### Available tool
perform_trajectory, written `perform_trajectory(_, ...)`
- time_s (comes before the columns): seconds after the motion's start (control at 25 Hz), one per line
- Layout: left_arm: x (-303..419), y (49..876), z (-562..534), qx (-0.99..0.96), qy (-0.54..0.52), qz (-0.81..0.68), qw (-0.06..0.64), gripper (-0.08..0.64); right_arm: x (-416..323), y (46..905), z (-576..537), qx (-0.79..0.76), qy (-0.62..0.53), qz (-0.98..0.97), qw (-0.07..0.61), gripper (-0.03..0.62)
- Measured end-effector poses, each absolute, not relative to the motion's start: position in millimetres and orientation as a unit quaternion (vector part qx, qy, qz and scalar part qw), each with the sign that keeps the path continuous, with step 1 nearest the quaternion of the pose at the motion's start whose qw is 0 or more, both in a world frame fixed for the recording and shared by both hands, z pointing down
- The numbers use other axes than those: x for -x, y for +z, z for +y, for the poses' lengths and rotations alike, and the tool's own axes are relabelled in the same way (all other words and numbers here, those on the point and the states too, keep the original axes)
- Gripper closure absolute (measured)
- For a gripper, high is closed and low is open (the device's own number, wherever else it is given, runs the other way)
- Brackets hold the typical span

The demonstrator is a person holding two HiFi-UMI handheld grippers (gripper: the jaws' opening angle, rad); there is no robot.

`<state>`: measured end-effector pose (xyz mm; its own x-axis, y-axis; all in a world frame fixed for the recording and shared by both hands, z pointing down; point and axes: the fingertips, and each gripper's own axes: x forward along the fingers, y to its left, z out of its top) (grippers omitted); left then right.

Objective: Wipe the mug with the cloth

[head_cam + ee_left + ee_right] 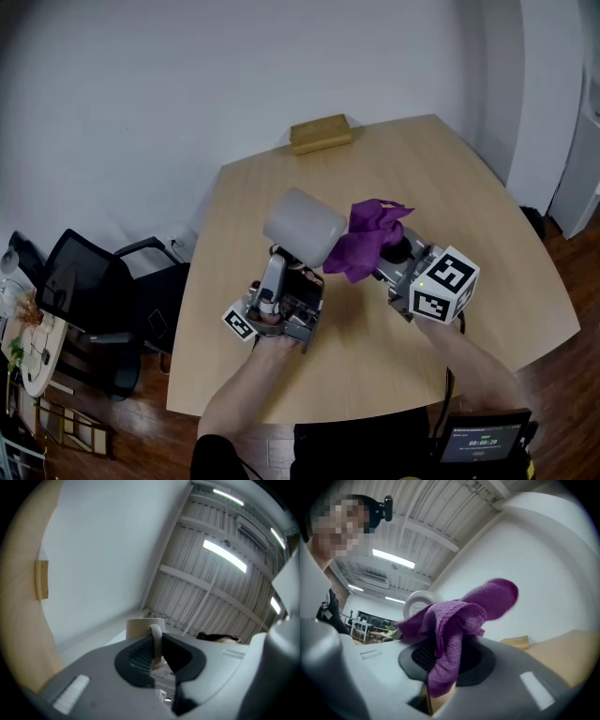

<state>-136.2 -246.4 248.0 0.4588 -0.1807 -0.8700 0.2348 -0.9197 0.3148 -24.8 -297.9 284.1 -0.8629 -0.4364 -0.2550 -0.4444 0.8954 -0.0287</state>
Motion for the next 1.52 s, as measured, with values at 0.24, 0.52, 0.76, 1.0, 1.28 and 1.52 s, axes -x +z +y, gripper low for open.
perform_trajectory(0.24,146,249,-252,-0.824,-0.530,-0.001,0.201,0.500,29,238,-237,0.134,0.149,0.962,0.185,0.518)
perform_trajectory(0.52,131,252,-250,-0.836,-0.507,0.015,0.211,0.502,44,246,-228,0.118,0.175,0.965,0.156,0.518)
perform_trajectory(0.76,118,261,-250,-0.852,-0.477,0.015,0.215,0.534,20,271,-293,0.210,0.071,0.966,0.134,0.518)
perform_trajectory(1.0,139,250,-248,-0.844,-0.503,0.013,0.184,0.534,13,254,-276,0.147,0.049,0.971,0.184,0.518)
perform_trajectory(1.28,129,246,-237,-0.856,-0.484,0.039,0.176,0.534,59,280,-257,0.116,0.094,0.984,0.099,0.518)
perform_trajectory(1.52,125,247,-233,-0.868,-0.467,0.048,0.162,0.534,38,318,-314,0.209,0.017,0.977,0.044,0.517)
